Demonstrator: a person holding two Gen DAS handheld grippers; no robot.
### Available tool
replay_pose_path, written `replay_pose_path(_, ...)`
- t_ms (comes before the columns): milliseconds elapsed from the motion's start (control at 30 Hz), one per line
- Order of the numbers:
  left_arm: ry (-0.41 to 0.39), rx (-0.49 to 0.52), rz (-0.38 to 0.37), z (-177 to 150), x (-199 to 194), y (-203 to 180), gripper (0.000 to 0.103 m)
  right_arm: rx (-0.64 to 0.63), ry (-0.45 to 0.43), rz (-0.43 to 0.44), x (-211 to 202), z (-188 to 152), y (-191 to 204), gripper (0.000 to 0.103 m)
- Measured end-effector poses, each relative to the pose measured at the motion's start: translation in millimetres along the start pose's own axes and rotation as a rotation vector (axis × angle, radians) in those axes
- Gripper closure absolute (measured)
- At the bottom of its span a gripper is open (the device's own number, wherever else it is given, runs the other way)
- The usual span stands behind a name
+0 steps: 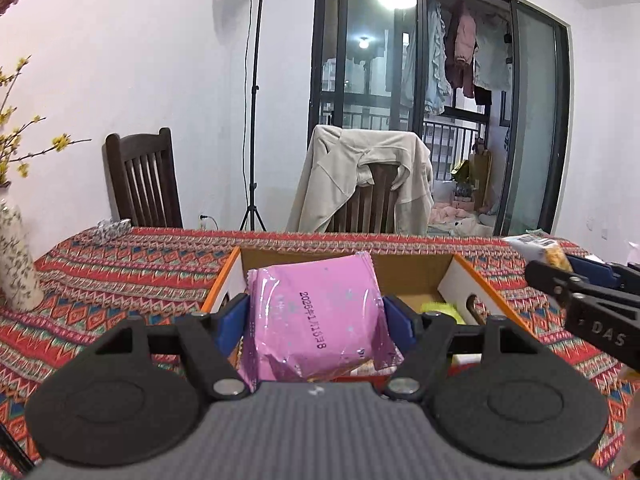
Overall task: Organize snacks
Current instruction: 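Carry both packets over the box and open both grippers to drop them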
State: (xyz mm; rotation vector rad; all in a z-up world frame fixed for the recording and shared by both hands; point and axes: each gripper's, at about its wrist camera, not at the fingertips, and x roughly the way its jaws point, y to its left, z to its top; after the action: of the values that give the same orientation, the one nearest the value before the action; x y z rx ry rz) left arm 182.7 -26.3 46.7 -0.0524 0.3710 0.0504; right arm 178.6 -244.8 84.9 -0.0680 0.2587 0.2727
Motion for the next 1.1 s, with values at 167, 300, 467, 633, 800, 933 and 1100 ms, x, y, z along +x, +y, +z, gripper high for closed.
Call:
replay_pose_path(167,-0.003,-0.028,0.006,14.5,29.7,-3.2,0.03,0.012,-0.001,-0.01,35.3,11.3,3.8,0.063)
replay_pose_path(300,-0.001,-0.06,0.031,20.2,62.0,-2.8,0.03,0.038,-0.004,-0.045,60.7,7.3,0.8,0.063)
replay_pose_path(467,0.02,-0.046,0.069,6.2,87.7,1.1,0.03,0.043,0.036,-0.027,75.7,-12.3,-3.4,0.063)
replay_pose_path(633,0.049,-0.028,0.074,-5.6,98.7,2.2,0.03,0.023,0.098,-0.036,87.6,-27.4,-2.3,0.063)
replay_pose_path(800,0.071,-0.029,0.059,-13.6,103.7,4.8,0.03,0.039,0.113,-0.044,88.3,-28.8,-4.9,0.063)
replay_pose_path(933,0.071,-0.045,0.048,-15.6,102.7,8.1,0.026,0.044,0.132,-0.044,91.3,-29.5,-6.2,0.058)
replay_pose_path(1100,0.025,-0.076,0.042,-13.5,92.9,13.3,0.0,0.076,0.129,-0.043,88.3,-30.6,-11.0,0.04)
